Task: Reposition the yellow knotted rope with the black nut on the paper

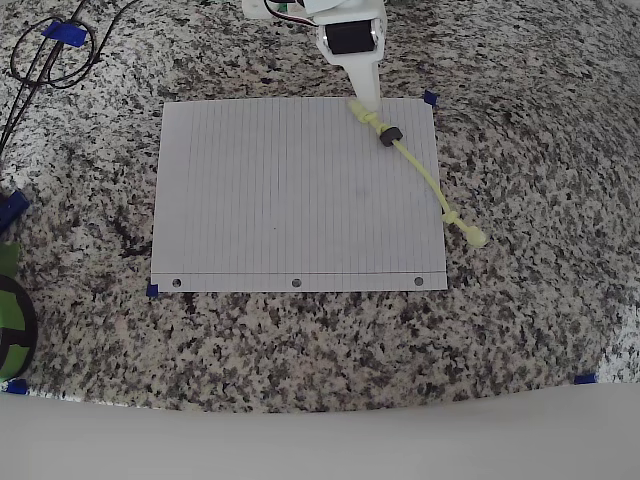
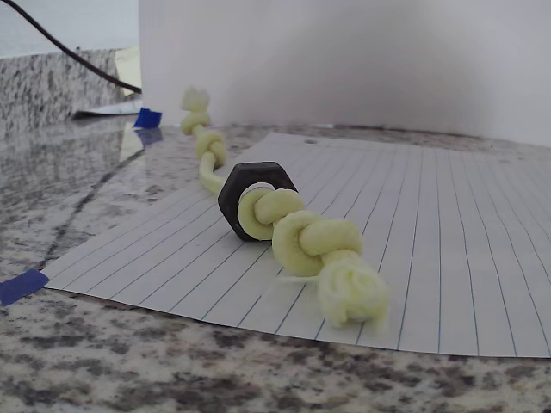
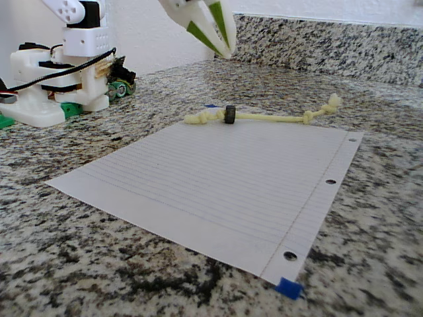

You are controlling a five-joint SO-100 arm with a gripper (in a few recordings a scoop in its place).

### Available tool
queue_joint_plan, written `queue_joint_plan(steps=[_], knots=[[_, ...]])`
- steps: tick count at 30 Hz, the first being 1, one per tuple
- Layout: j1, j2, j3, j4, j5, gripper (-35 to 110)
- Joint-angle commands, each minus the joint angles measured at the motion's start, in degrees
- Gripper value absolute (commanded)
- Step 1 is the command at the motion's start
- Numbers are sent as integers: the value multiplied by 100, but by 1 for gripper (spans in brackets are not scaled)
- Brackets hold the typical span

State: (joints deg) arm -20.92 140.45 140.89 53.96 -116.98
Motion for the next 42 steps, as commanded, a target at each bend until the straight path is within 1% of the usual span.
queue_joint_plan(steps=[1,6,12,18,24,25,28,32,34,35,42], knots=[[26,-149,-246,0,-220,0],[0,-554,-457,308,-457,0],[-62,-1011,-932,1081,-1055,0],[-176,-1327,-1116,1670,-1274,0],[-229,-1731,-1116,1582,-1292,0],[-264,-1793,-1107,1538,-1292,1],[-387,-2013,-1099,1424,-1292,14],[-554,-2320,-1028,1257,-1292,27],[-562,-2408,-976,1125,-1292,38],[-562,-2443,-940,1063,-1292,41],[-536,-2452,-369,554,-1292,40]])
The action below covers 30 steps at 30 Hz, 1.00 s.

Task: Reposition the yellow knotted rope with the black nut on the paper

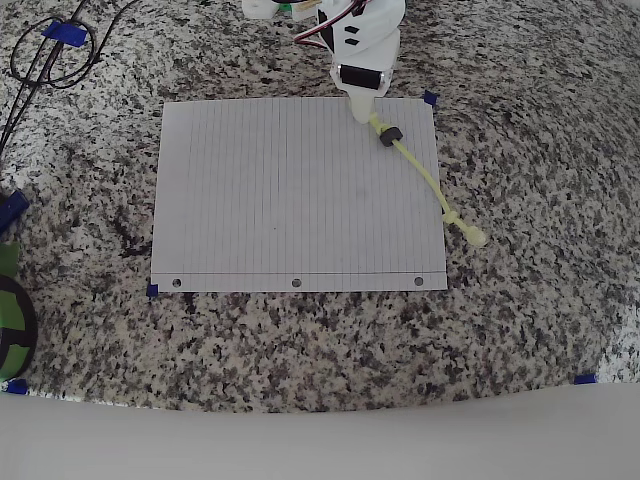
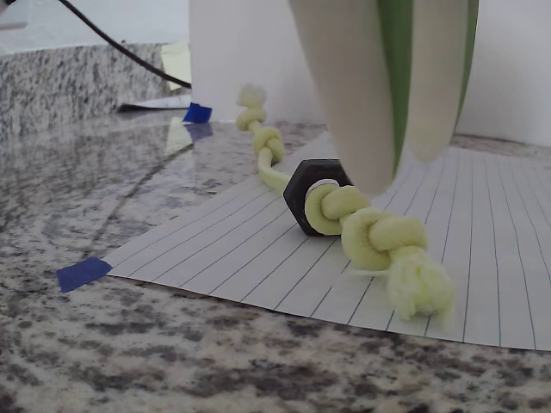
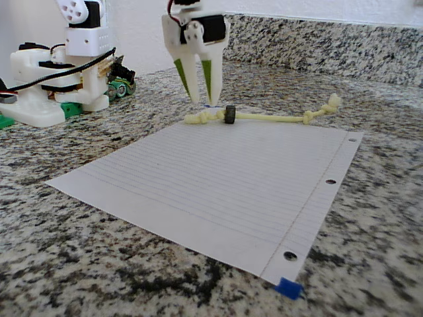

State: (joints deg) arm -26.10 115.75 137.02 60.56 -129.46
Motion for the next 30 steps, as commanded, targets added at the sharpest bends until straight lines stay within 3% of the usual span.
queue_joint_plan(steps=[1,30], knots=[[-18,9,18,-97,-35,40],[-79,-598,105,-686,-44,35]])
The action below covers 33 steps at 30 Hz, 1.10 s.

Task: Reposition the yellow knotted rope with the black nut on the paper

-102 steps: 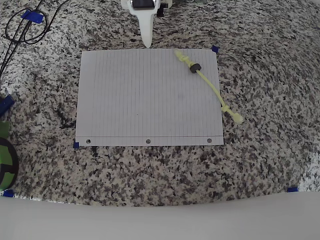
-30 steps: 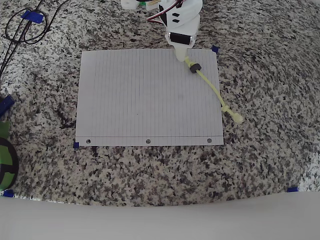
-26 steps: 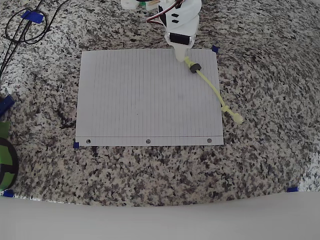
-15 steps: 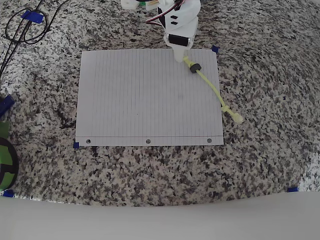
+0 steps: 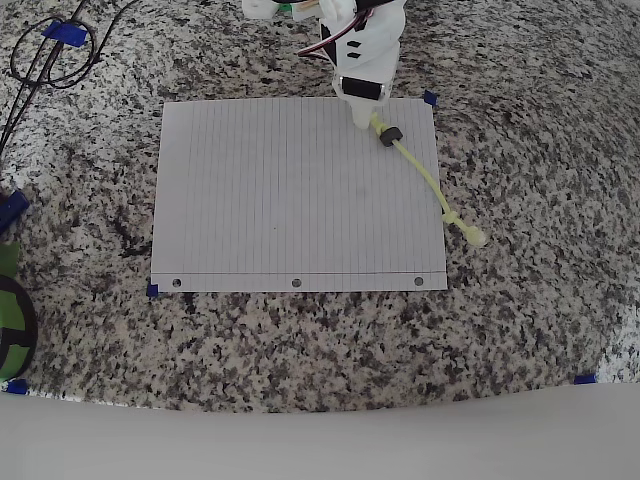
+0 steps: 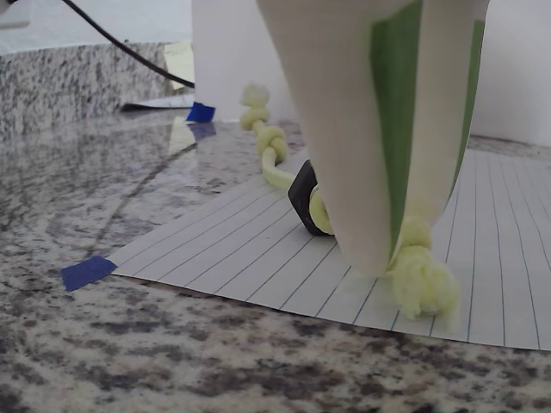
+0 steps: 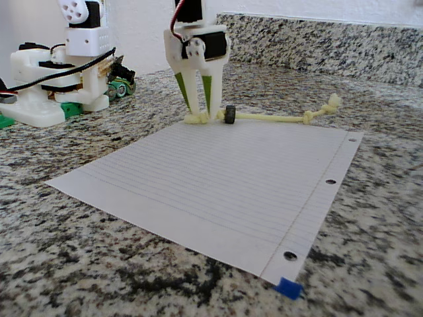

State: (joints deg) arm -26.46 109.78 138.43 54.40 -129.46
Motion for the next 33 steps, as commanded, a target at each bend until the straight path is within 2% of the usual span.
queue_joint_plan(steps=[1,19,21,24,33], knots=[[-44,-26,-35,-105,-44,35],[-114,-229,-44,-343,-44,26],[-105,-229,-44,-360,-53,23],[-79,-211,-35,-396,-53,0],[97,246,-35,-264,44,0]])
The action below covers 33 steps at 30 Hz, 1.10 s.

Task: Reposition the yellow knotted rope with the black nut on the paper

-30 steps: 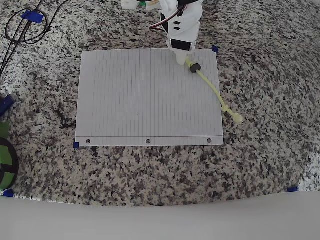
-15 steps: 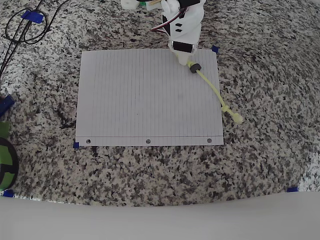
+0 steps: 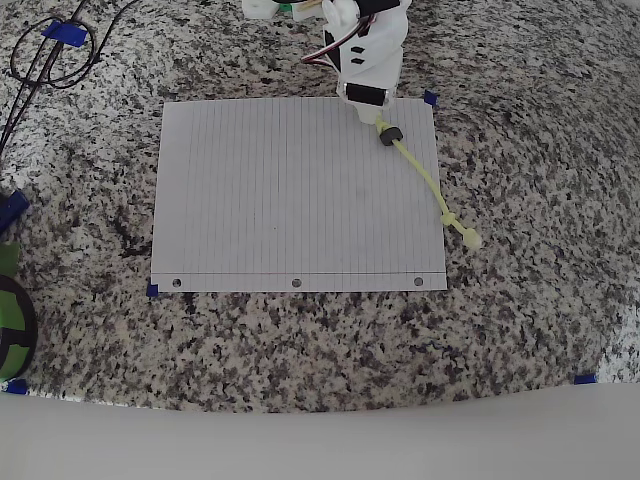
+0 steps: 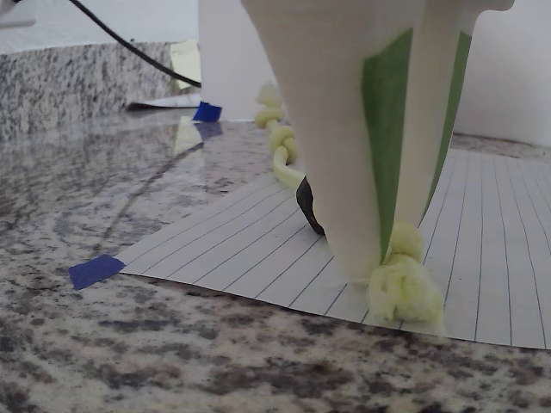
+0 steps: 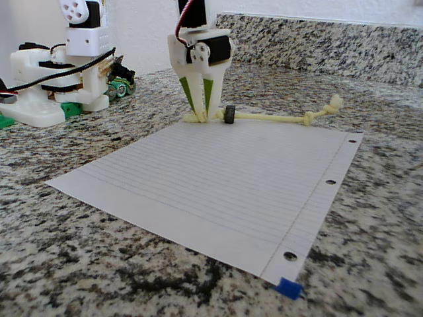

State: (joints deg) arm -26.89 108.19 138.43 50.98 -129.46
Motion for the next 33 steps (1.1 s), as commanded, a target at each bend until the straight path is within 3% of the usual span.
queue_joint_plan(steps=[1,22,31,33], knots=[[211,571,-35,114,79,0],[1230,5581,562,88,4649,0],[1784,6038,536,396,8947,0],[1916,6056,536,545,10652,0]])
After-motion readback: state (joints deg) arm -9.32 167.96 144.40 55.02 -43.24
